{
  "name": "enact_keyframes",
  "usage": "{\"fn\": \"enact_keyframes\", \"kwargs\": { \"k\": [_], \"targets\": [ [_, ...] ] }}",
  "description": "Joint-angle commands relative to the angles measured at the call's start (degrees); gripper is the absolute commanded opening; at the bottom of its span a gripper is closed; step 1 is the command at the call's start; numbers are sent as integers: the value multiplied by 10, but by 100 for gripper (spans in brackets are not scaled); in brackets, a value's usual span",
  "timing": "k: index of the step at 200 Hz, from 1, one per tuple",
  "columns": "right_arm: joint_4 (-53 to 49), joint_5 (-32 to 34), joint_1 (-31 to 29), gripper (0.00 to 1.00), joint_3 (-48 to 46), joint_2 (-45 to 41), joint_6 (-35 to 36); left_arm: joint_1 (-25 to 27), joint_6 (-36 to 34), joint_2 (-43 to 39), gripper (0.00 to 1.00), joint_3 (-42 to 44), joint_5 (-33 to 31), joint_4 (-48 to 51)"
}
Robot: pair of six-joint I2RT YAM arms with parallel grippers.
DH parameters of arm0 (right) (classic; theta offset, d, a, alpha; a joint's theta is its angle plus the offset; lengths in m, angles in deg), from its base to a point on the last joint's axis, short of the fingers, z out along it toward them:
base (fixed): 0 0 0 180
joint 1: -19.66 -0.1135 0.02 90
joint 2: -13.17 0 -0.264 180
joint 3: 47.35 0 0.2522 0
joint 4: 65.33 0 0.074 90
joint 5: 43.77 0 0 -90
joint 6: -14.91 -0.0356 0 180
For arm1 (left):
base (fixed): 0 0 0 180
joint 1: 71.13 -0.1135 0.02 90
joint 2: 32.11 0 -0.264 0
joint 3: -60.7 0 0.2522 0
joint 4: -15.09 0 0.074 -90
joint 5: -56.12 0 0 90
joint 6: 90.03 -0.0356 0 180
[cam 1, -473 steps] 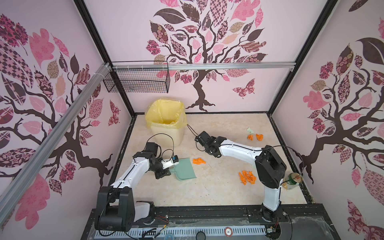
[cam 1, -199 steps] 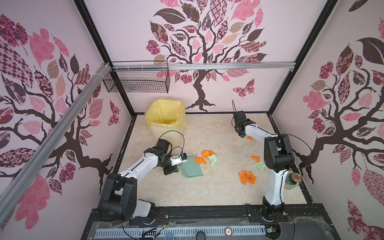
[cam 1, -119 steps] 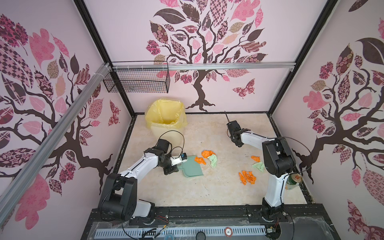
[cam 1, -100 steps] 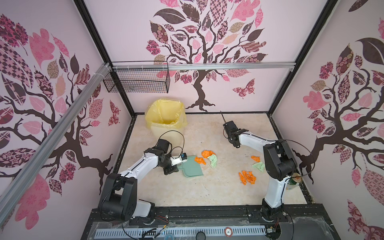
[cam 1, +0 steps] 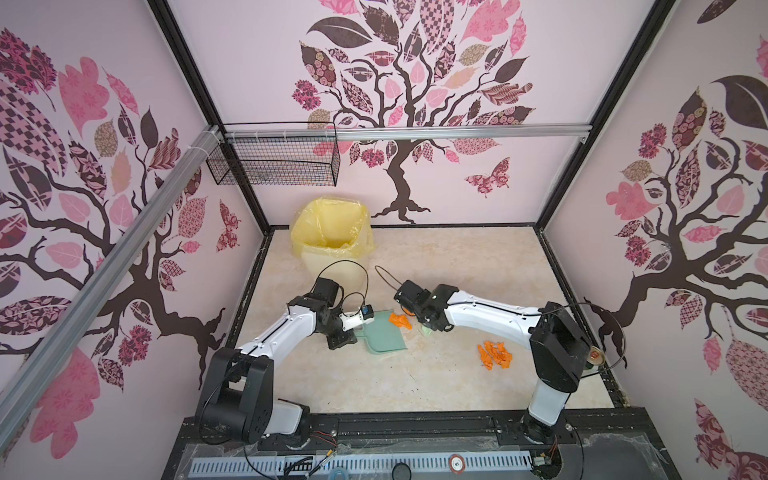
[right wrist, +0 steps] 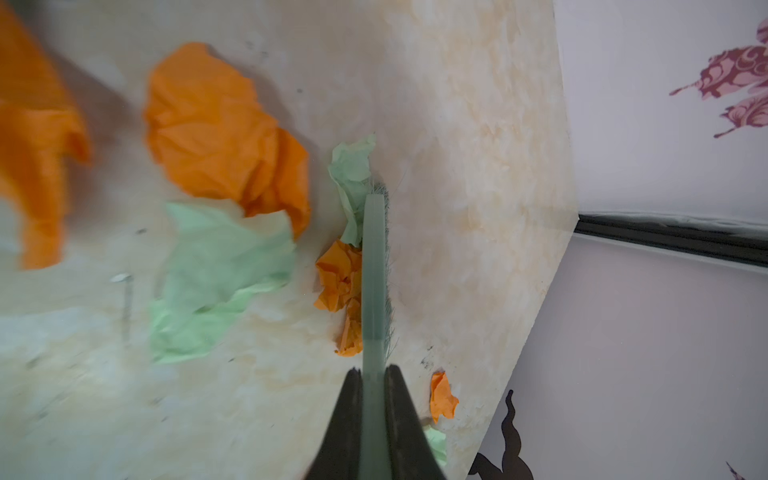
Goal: Sweep away the paper scraps from the table
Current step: 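Sweep the far scraps with the right gripper's brush toward the dustpan, then brush the gathered scraps into the dustpan held by the left gripper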
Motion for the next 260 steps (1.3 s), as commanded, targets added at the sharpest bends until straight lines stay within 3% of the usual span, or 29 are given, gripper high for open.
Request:
{"fn": "enact_keyframes", "kwargs": {
  "k": [1,37,66,101,121,141,199,260],
  "targets": [
    [-92,-19,-37,0,57,-1,-72,4,12,11,0,-5,-4,3],
    [-169,-1,-62,0,139,-22,-87,12,17,18,0,-11,-11,-2],
    [-170,35,-61,0,155,-62,-53,15,20,30,0,-17,-14,-5],
    [-151,24,5,0,156,-51,-49,19,24,45,0,-21,-15,-13],
    [-217,58,34,0,186,-6,-111,23,28,52,0,-23,-17,-18],
    [-330,77,59,0,212,42,-239,26,30,59,0,-29,-17,-23],
    [-253,-84,59,0,102,-1,-396,29,25,71,0,-40,-13,-27],
    [-236,-126,-1,0,182,63,-420,41,31,87,0,-39,-10,-37]
  ]
}}
